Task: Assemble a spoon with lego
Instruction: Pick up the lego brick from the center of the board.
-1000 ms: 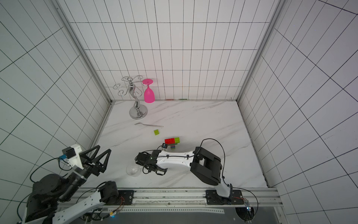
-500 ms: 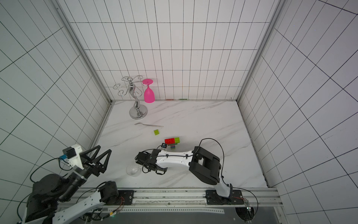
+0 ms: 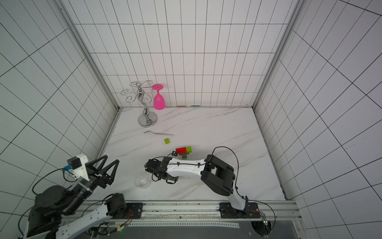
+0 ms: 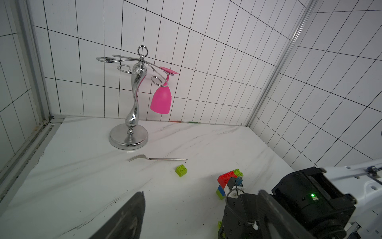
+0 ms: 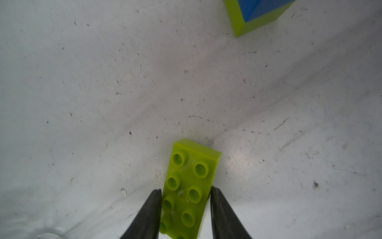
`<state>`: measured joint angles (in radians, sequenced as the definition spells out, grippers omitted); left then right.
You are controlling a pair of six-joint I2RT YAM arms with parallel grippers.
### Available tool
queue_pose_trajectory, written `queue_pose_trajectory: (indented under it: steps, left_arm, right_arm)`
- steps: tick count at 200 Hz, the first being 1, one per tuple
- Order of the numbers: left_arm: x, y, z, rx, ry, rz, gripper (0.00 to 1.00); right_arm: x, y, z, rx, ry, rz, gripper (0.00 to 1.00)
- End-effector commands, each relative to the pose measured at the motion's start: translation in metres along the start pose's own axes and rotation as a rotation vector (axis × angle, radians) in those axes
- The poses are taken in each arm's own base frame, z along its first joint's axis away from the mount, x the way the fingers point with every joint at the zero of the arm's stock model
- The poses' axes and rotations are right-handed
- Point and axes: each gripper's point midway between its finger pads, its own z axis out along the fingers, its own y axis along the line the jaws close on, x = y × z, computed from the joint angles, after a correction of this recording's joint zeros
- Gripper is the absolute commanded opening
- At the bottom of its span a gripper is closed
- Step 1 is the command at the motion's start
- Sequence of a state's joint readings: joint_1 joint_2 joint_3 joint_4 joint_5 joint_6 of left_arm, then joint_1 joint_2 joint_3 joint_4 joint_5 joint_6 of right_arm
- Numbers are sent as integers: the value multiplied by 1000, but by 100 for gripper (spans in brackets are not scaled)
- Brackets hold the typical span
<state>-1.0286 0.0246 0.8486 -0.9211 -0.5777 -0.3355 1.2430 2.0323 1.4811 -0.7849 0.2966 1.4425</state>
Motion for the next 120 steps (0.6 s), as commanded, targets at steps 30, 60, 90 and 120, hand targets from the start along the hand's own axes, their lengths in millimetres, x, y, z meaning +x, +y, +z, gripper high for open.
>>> queue_pose_trajectory:
  steps: [30, 60, 90, 120]
  left_arm:
    - [2, 0, -1, 5, 5, 18, 83]
    - [2, 0, -1, 7, 5, 17, 83]
    - [2, 0, -1, 6, 6, 17, 83]
    - [2, 0, -1, 6, 7, 19, 83]
  right_arm:
    - [-12, 0, -8, 15, -38, -21, 43]
    - [-20, 1, -19, 11, -66, -27, 46]
    - [-22, 1, -24, 14, -75, -26, 47]
    - [-21, 1, -20, 19, -71, -24, 48]
